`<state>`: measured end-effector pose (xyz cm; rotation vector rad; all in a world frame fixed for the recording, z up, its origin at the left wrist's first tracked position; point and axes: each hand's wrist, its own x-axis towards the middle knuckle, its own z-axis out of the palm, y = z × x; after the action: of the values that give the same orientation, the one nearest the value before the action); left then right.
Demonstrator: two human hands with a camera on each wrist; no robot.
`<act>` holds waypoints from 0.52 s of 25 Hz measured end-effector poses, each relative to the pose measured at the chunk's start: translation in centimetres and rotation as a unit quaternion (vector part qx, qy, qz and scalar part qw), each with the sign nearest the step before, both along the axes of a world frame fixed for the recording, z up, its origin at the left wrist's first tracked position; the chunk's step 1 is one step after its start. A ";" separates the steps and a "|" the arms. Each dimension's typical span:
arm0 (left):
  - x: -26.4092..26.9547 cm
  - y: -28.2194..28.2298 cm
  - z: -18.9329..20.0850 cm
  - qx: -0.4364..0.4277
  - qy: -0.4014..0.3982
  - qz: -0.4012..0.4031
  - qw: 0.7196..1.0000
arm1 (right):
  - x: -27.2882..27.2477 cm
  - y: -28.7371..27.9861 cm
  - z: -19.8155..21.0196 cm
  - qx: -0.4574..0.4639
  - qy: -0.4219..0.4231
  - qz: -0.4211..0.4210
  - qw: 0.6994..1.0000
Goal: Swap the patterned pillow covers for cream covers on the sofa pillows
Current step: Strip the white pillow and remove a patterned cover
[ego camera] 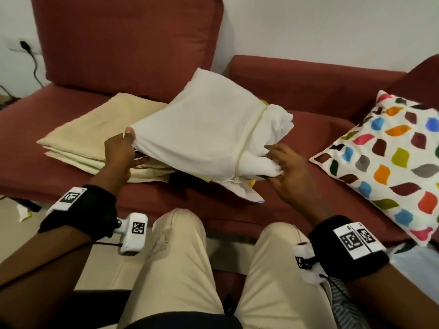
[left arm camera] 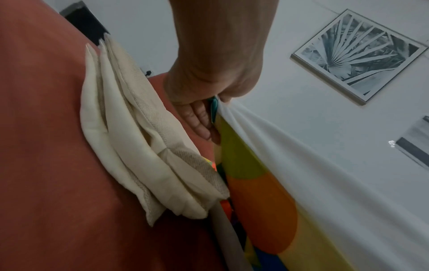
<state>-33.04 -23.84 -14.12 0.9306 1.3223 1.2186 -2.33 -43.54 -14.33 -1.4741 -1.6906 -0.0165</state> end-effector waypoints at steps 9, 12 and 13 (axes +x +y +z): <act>-2.2 1.9 -2.4 0.029 0.083 0.058 0.994 | 2.5 -2.1 -2.6 -0.177 -0.133 -0.149 0.964; -0.2 0.9 -3.0 0.100 0.206 -0.055 0.972 | -2.3 -1.3 -3.7 -0.161 -0.308 -0.116 0.930; 0.2 0.3 -2.9 0.133 0.253 -0.085 0.954 | -3.2 -1.0 -4.0 -0.144 -0.325 -0.068 0.932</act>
<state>-32.84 -23.55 -17.02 1.5976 1.4504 1.0755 -5.54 -44.52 -18.38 -1.9468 -2.1746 -0.3858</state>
